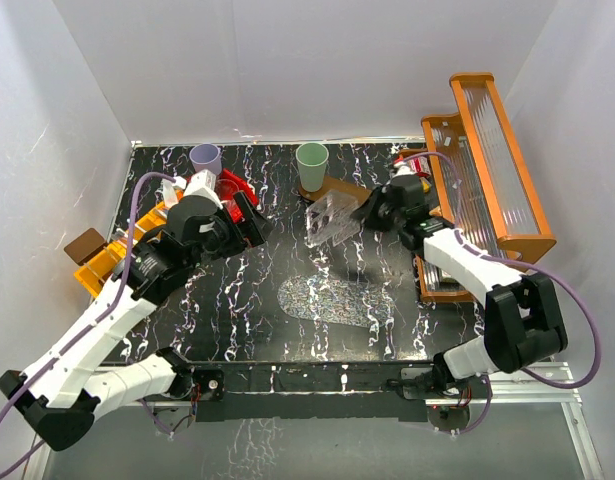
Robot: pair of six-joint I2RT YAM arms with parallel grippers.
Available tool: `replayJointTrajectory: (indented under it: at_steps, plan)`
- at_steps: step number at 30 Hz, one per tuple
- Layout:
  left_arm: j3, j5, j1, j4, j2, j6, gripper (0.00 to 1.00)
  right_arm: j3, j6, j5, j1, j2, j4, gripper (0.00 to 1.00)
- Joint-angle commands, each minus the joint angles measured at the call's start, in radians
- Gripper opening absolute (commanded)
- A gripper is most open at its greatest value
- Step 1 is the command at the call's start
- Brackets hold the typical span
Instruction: Prepare toiletry sets of a toothbrush and toothpaste on the tray
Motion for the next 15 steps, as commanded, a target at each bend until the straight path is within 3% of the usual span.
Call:
replayJointTrajectory:
  at_steps: [1,5,15]
  plan:
    - [-0.041,0.069,0.007,0.128,-0.002,0.136,0.96,0.035,0.112,-0.08,-0.133,0.038,0.183,0.0]
    - [-0.049,0.115,0.007,0.128,0.035,0.153,0.96,0.082,0.167,-0.085,-0.209,0.146,0.296,0.0]
    - [-0.118,0.164,0.008,0.164,0.021,0.155,0.96,0.188,0.231,0.005,-0.223,0.361,0.402,0.0]
